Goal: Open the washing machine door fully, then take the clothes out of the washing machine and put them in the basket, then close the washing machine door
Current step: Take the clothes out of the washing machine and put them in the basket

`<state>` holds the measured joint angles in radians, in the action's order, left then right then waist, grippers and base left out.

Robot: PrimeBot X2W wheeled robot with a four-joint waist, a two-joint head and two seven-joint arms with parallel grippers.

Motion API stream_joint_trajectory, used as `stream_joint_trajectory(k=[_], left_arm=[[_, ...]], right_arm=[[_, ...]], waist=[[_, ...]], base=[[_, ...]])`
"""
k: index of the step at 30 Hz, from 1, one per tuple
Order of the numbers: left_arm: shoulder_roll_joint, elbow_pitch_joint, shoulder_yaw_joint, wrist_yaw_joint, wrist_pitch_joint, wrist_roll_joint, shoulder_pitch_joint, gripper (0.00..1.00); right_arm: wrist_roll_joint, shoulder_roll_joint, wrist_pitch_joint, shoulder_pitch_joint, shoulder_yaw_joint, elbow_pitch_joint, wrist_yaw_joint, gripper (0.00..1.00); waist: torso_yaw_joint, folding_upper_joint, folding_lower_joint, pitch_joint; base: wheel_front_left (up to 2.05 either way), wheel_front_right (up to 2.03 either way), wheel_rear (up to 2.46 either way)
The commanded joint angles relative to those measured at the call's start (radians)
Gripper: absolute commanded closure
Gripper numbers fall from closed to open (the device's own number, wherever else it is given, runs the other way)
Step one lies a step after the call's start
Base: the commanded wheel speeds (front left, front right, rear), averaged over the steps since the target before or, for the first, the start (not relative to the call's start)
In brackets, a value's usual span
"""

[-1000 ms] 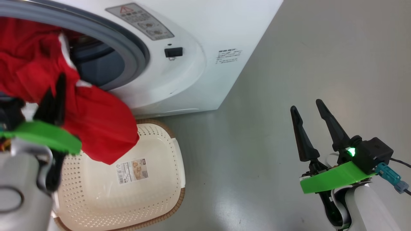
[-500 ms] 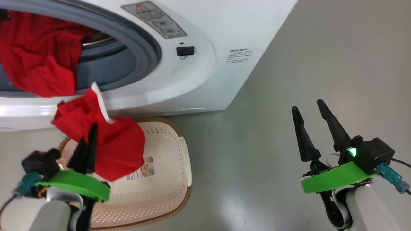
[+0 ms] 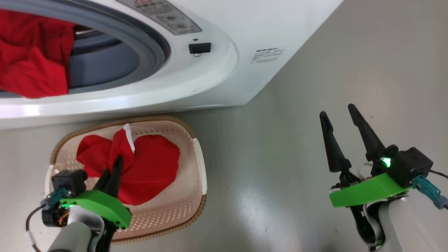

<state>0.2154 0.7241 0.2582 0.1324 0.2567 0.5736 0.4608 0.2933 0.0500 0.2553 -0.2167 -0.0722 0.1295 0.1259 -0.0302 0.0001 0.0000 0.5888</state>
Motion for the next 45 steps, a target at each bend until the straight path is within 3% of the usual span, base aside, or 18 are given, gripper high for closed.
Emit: stream_joint_trajectory(k=[1, 7, 11, 17, 18, 30, 45], left_arm=[[0.039, 0.014, -0.012, -0.002, 0.005, 0.014, 0.011, 1.0], [0.046, 0.109, 0.058, -0.002, 0.005, 0.071, 0.072, 1.0], [0.052, 0.13, 0.08, -0.002, 0.005, 0.095, 0.094, 0.73], [0.062, 0.13, 0.092, -0.002, 0.005, 0.119, 0.099, 0.04], [0.063, 0.128, 0.092, -0.002, 0.005, 0.12, 0.097, 0.0], [0.066, 0.071, 0.034, -0.002, 0.005, 0.088, 0.024, 0.0], [0.035, -0.145, -0.161, -0.002, 0.005, -0.072, -0.104, 0.0]], right_arm=[[-0.009, 0.0, 0.006, -0.012, -0.015, -0.026, 0.005, 0.0], [-0.014, 0.0, 0.006, -0.019, -0.01, -0.032, 0.005, 0.0], [-0.016, 0.0, 0.006, -0.022, -0.007, -0.033, 0.005, 0.0], [-0.018, 0.0, 0.006, -0.021, -0.004, -0.031, 0.005, 0.0], [-0.018, 0.0, 0.006, -0.02, -0.004, -0.029, 0.005, 0.0], [-0.015, 0.0, 0.006, 0.005, -0.01, 0.0, 0.005, 0.0], [-0.019, 0.0, 0.006, 0.06, -0.014, 0.039, 0.005, 0.0]], waist=[[-0.003, -0.0001, 0.0, 0.016], [-0.004, -0.0001, 0.0, 0.042], [-0.004, -0.0001, 0.0, 0.047], [0.0, -0.0001, 0.0, 0.036], [0.002, -0.0001, 0.0, 0.031], [0.004, -0.0001, 0.0, -0.078], [0.026, -0.0001, 0.0, -0.252]], base=[[0.0, 0.0, 0.0], [0.0, 0.0, 0.0], [0.0, 0.0, 0.0], [0.0, 0.0, 0.0], [0.0, 0.0, 0.0], [0.0, 0.0, 0.0], [0.0, 0.0, 0.0]])
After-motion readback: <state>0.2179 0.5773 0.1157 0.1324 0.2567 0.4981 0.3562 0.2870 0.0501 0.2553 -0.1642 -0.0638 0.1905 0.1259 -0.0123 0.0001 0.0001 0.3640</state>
